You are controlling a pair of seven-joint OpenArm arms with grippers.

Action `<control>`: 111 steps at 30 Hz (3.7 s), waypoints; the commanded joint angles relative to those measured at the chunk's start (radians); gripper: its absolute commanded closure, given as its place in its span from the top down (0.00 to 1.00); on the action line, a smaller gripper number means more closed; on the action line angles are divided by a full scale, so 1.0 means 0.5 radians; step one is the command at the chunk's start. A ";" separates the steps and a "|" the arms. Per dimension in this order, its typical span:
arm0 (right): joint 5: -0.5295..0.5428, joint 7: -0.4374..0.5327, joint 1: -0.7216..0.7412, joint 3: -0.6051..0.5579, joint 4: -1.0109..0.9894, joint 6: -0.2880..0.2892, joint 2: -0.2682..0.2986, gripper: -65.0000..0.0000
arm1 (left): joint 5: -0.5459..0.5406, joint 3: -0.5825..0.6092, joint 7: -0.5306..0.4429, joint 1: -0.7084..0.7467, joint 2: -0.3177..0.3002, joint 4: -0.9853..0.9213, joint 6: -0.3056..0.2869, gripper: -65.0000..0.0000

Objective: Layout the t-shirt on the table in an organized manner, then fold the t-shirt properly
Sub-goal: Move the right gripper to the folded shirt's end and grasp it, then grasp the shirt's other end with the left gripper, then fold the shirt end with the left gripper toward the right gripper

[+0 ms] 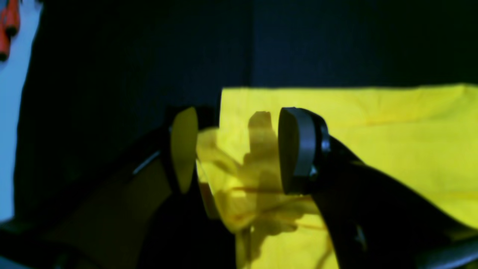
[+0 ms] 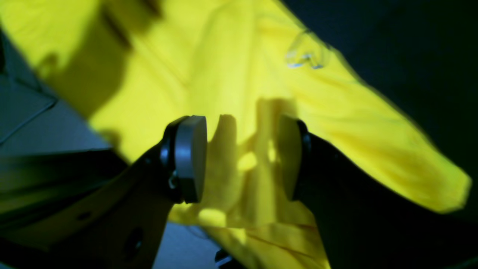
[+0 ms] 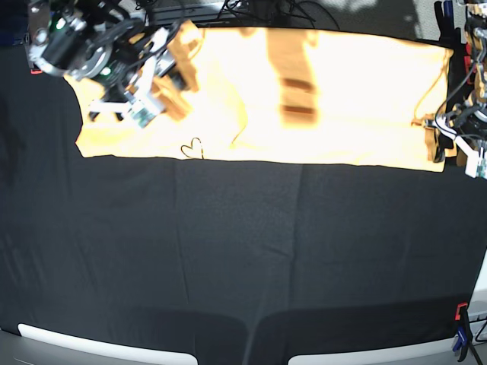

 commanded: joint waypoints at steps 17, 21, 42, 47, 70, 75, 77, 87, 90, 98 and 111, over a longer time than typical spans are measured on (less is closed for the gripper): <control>0.126 0.028 0.015 0.403 0.031 0.007 0.017 0.45 | -0.655 -0.296 0.153 0.082 -0.063 -0.447 -0.297 0.50; 0.126 0.031 0.016 0.403 0.031 0.006 0.017 0.45 | -0.961 -0.296 0.211 0.066 -0.087 -0.613 -0.467 0.50; 0.125 0.030 0.016 0.403 0.031 0.006 0.017 0.45 | -1.177 -0.295 0.171 0.066 0.117 -0.652 -0.645 0.18; 0.124 0.028 0.015 0.403 0.031 0.007 0.017 0.45 | -1.151 -0.296 0.029 0.066 0.145 -0.652 -0.645 0.00; -0.099 0.174 0.098 0.568 -0.191 0.006 0.017 0.45 | -1.398 -0.653 0.788 0.171 0.365 0.210 -0.502 0.00; -0.098 0.173 0.230 0.568 -0.395 0.006 0.018 0.45 | -1.433 -0.440 0.725 0.379 0.612 0.507 -0.375 0.00; -0.098 0.172 0.268 0.568 -0.442 0.007 0.018 0.45 | -1.423 -0.291 0.656 0.433 0.672 0.542 -0.364 0.00; -0.092 0.166 0.282 0.568 -0.450 0.007 0.018 0.45 | -1.009 0.430 0.414 0.352 0.845 0.544 -0.007 0.00; -0.092 0.166 0.282 0.568 -0.450 0.007 0.018 0.45 | -0.909 0.606 0.413 0.291 0.890 0.544 0.063 0.00; -0.092 0.165 0.282 0.568 -0.450 0.007 0.018 0.45 | -0.584 0.823 0.416 0.180 1.002 0.544 0.227 0.00; -0.092 0.165 0.282 0.568 -0.451 0.007 0.017 0.45 | -0.712 0.804 0.842 0.140 0.912 0.934 -0.249 0.48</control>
